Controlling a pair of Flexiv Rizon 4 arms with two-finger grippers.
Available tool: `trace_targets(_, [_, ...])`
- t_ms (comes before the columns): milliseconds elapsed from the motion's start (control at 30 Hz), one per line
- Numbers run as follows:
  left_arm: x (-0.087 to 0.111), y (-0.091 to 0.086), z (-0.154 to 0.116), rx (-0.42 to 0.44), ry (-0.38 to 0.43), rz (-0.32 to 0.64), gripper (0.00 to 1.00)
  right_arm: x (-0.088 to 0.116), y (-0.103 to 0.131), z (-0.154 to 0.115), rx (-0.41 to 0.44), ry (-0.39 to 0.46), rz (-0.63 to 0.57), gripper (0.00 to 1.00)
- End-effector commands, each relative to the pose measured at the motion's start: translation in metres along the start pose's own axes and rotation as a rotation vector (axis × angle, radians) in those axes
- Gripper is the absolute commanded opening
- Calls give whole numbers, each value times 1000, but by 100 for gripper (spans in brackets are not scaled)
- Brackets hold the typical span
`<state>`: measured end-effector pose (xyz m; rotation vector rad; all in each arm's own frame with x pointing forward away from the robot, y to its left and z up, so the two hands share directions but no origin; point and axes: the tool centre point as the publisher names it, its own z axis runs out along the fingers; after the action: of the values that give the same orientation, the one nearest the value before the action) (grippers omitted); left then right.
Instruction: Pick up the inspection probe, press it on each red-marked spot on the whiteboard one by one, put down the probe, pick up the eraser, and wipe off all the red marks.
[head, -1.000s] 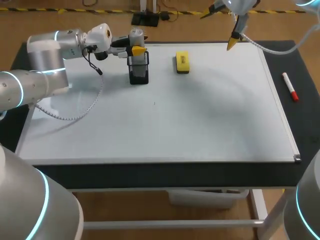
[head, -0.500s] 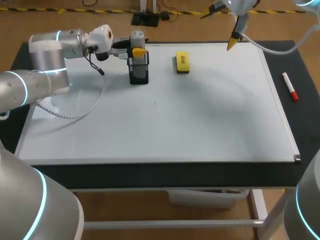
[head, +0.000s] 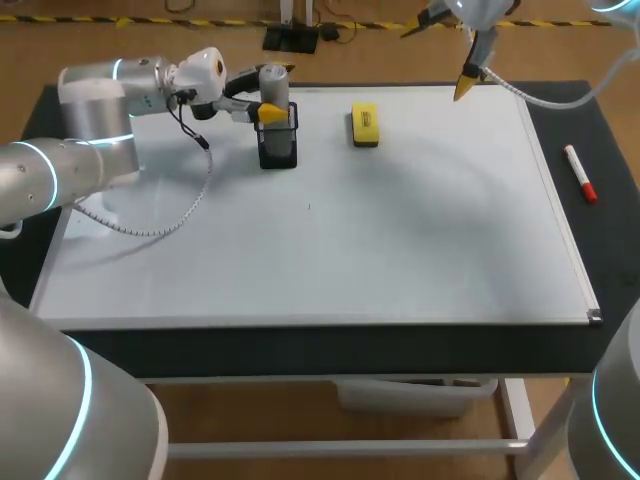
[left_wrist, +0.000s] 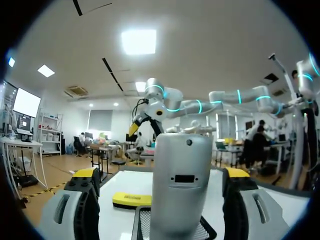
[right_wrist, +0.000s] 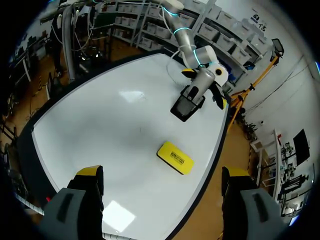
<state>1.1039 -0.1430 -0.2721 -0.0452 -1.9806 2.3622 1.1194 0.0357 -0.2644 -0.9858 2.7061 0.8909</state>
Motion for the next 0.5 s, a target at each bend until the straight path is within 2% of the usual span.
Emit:
trace_targets(33, [3, -6, -2, -51, -9, 31, 100, 0, 0, -1, 4, 5, -2, 100])
trace_targets(200, [5, -15, -7, -188, -63, 75, 100, 0, 0, -1, 4, 5, -2, 100])
trace_targets(433, [7, -26, -16, -320, -99, 135, 100, 0, 0, -1, 4, 5, -2, 100])
trace_targets(500, [8, -29, -18, -380, -108, 155, 100, 0, 0, -1, 4, 5, -2, 100])
